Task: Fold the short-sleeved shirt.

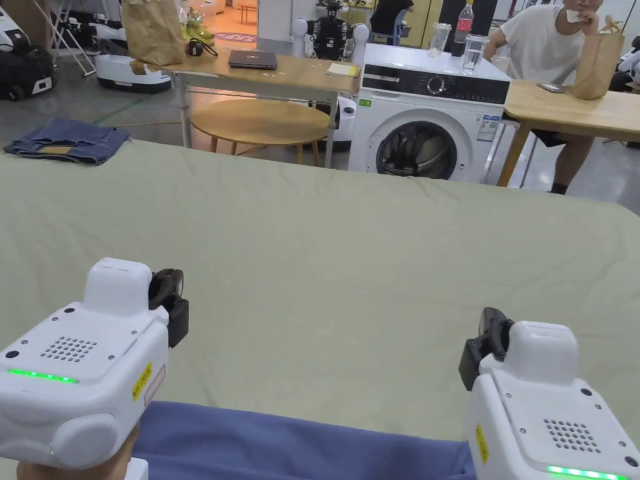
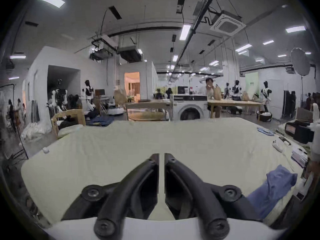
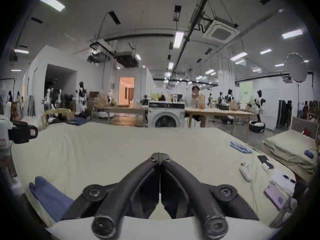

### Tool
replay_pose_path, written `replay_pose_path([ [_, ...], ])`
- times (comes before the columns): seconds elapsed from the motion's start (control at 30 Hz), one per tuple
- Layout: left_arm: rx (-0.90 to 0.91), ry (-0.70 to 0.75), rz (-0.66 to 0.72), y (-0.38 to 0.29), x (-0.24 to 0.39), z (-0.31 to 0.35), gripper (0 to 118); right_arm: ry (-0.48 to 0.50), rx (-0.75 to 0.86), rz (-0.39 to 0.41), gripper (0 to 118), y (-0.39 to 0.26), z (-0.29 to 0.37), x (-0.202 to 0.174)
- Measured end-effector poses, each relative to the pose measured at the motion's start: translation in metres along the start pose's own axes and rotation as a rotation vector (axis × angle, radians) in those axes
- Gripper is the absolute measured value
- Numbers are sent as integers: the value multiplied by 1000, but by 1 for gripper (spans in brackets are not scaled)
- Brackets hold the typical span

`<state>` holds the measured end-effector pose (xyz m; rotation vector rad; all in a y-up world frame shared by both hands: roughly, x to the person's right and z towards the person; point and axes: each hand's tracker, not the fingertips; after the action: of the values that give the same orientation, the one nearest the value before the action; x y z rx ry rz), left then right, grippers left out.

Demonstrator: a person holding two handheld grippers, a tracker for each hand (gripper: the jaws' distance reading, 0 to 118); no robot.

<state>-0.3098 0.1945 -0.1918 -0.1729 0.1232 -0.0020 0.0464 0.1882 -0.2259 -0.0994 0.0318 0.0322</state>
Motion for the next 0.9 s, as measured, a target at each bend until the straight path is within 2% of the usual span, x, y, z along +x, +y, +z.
replay_pose_path([
  [0.2,-50,32,21,2,-17,6,0,7,20,-7,0,2,-2,-16],
  [0.3,-156,9,45,0,-44,7,0,1,-14,10,0,0,-8,-18],
  [0.47,-490,-141,223,-25,-112,-3,0,20,-81,14,0,-4,-18,-14],
  [0.6,-668,-294,395,-53,-155,-15,0,38,-114,51,0,-9,-22,-15],
  [0.63,-714,-344,464,-62,-165,-20,7,42,-127,57,0,-11,-24,-15],
  [0.67,-763,-368,515,-70,-173,-24,31,52,-141,58,0,-12,-25,-15],
  [0.7,-778,-367,535,-77,-178,-26,47,67,-160,55,0,-13,-27,-15],
  [0.73,-793,-374,535,-81,-178,-27,57,76,-174,48,0,-15,-28,-15],
  [0.9,-918,-425,595,-109,-192,-39,60,93,-211,73,0,-22,-34,-16],
])
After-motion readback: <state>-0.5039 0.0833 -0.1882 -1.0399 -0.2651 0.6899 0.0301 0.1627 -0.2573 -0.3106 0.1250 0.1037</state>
